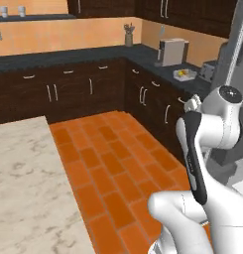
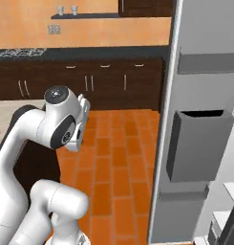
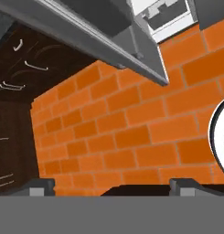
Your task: Take the meat container that has the shrimp and place it on the second highest rack of the freezer. Then take the vegetable container that has the lemon and carrot and place it on the highest rack of the freezer.
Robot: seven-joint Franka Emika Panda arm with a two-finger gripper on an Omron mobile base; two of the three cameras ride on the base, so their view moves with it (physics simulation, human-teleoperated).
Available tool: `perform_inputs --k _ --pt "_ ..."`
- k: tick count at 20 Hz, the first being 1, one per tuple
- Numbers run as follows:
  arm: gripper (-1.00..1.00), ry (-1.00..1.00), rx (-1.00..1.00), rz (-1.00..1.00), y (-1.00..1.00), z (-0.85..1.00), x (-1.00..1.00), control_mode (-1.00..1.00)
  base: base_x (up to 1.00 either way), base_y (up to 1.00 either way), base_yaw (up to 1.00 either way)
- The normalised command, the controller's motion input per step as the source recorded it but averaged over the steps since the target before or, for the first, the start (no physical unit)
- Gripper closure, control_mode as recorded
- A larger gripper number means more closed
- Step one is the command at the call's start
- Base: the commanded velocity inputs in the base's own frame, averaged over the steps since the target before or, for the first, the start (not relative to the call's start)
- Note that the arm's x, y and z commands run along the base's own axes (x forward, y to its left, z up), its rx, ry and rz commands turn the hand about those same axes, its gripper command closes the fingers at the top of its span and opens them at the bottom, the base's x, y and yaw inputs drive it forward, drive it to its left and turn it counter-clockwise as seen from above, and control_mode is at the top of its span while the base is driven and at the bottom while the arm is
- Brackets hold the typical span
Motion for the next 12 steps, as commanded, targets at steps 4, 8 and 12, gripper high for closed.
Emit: perform_inputs --k 4,8,12 --pt "-1.00 0.00 0.00 0.00 0.00 0.00 0.00 1.00 1.00 0.05 0.39" --pt "-1.00 0.00 0.00 0.00 0.00 0.00 0.00 1.00 1.00 -0.01 -0.02" --pt "-1.00 0.00 0.00 0.00 0.00 0.00 0.00 1.00 1.00 0.00 -0.27"
